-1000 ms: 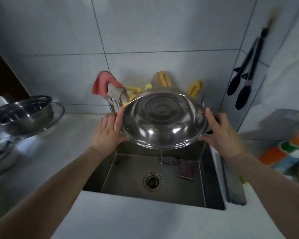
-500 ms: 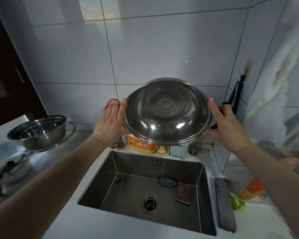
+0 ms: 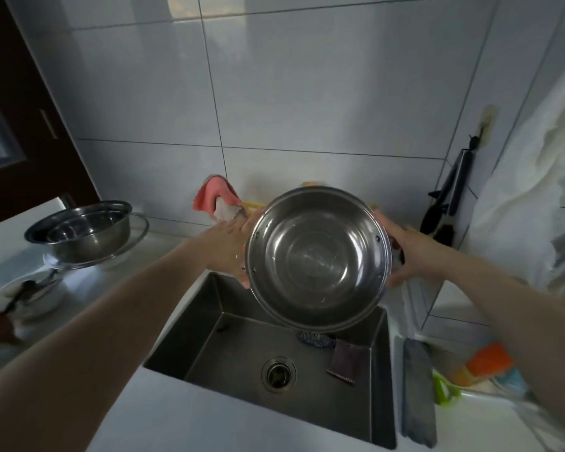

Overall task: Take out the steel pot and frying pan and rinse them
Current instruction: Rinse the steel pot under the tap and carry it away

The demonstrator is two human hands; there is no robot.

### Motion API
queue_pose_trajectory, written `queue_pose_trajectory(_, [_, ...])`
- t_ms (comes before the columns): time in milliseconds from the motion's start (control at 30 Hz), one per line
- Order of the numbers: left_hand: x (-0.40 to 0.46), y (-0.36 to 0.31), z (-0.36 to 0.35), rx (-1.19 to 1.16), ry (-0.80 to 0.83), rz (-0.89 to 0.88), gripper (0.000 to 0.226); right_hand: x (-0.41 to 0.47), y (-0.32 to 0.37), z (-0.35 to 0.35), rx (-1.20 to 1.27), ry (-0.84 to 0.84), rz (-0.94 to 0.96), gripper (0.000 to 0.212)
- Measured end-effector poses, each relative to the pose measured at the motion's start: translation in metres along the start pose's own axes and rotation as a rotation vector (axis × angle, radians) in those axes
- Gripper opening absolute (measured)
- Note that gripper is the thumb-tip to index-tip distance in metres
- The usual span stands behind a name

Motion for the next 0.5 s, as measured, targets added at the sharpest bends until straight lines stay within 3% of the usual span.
queue_pose_trajectory(233, [0.003,0.007,-0.012,-0.156,0.115,-0.081,0.140,0.012,-0.002,-0.019,0.093,0.129,0.034,0.150])
queue_pose_trajectory(367, [0.015,0.013,-0.023,-0.198,0.233,-0.146,0.151,-0.011,-0.005,-0.023,0.136,0.223,-0.019,0.147])
queue_pose_trajectory(500, [0.027,-0.017,-0.026,-0.289,0.371,-0.294,0.147,-0.061,-0.023,-0.030,0.176,0.279,-0.154,0.142])
Point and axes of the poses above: each hand's wrist, its own x-axis towards the middle knuckle, its own z-axis out of the back of the hand, y = z × x, the point moved 3 cm from there along x, towards the middle knuckle, and after that the axes turned 2 degrees about y, right-handed, at the moved point
